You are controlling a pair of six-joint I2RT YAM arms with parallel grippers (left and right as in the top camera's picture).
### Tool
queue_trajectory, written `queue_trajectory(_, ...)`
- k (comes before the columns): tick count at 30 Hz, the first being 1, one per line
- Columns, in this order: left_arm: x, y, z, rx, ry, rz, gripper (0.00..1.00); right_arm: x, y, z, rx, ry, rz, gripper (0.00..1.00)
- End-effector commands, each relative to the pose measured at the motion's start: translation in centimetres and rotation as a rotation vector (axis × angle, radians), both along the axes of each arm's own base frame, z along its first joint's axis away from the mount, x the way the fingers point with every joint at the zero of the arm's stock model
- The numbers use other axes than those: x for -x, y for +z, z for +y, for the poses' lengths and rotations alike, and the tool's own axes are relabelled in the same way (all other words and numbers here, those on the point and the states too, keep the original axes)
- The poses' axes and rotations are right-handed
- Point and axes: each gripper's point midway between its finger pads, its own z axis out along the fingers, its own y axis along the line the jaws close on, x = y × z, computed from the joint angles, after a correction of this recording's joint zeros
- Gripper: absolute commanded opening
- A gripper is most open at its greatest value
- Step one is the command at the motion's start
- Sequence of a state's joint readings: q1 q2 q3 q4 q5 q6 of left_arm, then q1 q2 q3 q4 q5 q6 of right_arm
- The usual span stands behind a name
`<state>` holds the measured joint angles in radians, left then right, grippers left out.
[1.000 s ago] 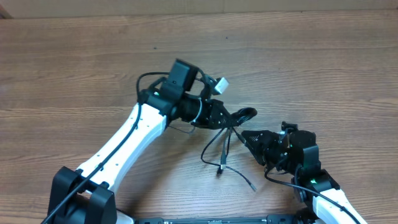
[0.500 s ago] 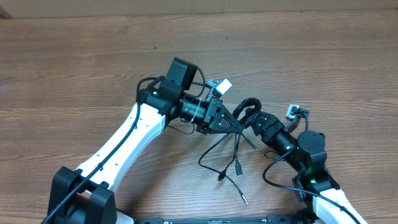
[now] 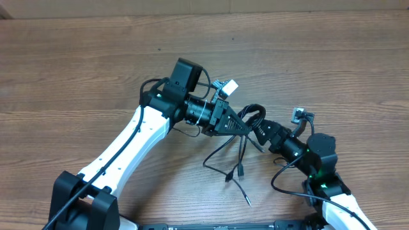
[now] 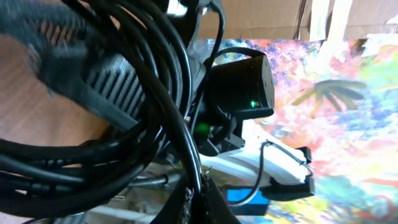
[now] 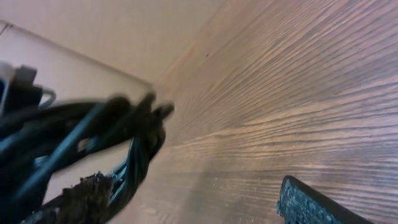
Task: Untangle cables
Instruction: 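Swing the coil left with the left gripper, bring right gripper to strands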
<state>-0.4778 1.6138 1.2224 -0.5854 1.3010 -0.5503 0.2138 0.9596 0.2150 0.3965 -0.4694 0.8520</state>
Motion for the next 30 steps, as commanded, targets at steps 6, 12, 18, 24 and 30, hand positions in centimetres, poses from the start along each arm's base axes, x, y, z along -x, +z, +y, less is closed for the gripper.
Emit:
queue_trajectory(6,-4.5,-5.2,2.7,-0.299,0.107,-0.458,0.04,1.6,-0.1,-2.9,-0.052,0.045,0.076,0.84)
queue_trajectory(12,-5.7,-10.8,7.0,-0.766,0.283,-0.391,0.08,2.0,-0.3,-4.2,-0.069,0.041,0.090,0.85)
queue_trajectory(18,-5.9,-11.5,7.8,-0.859,0.347,-0.365,1.00,2.0,-0.6,-4.4,-0.067,0.027,0.107,0.85)
queue_trajectory(24,-7.3,-12.9,12.3,-1.106,0.666,-0.212,1.00,2.4,-1.7,-4.5,-0.068,0.011,0.168,0.86)
queue_trajectory(30,-9.1,-14.8,14.1,-1.200,0.771,-0.263,0.85,3.2,-3.5,-4.7,-0.069,-0.011,0.266,0.87)
